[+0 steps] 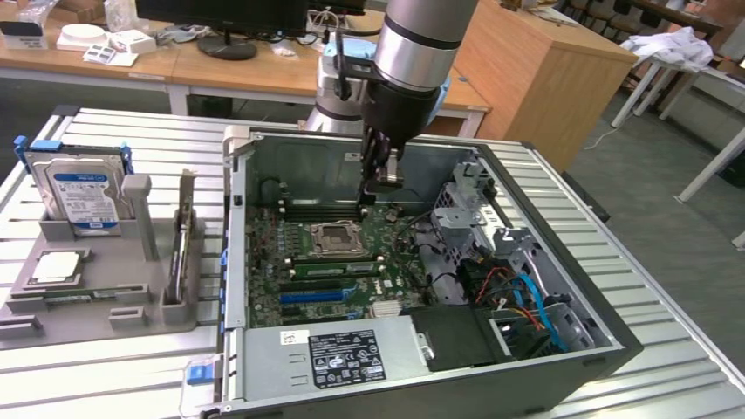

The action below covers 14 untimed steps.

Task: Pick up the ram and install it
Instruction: 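Press down the ram until it locks into place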

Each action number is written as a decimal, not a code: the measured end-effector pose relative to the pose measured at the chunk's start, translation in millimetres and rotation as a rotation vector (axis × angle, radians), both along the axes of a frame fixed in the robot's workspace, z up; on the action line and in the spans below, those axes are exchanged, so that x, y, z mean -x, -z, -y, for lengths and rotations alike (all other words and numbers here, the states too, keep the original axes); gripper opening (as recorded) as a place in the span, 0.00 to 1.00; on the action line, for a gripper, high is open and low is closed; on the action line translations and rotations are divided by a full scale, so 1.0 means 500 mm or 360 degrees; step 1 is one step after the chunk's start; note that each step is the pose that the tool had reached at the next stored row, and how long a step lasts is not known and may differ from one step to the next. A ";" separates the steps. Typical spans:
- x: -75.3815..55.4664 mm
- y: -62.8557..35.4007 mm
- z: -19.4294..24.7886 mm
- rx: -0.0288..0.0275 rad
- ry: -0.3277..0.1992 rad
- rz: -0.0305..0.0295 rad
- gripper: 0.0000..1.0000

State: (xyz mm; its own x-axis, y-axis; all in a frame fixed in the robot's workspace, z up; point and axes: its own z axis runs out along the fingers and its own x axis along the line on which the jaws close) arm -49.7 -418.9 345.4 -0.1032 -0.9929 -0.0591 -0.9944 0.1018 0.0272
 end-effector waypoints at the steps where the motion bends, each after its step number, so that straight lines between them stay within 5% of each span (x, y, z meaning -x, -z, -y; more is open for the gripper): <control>1: 0.000 0.000 0.0000 -0.00001 0.0014 0.00000 0.11; 14: 0.000 0.000 0.0000 -0.00001 0.0122 0.00000 0.11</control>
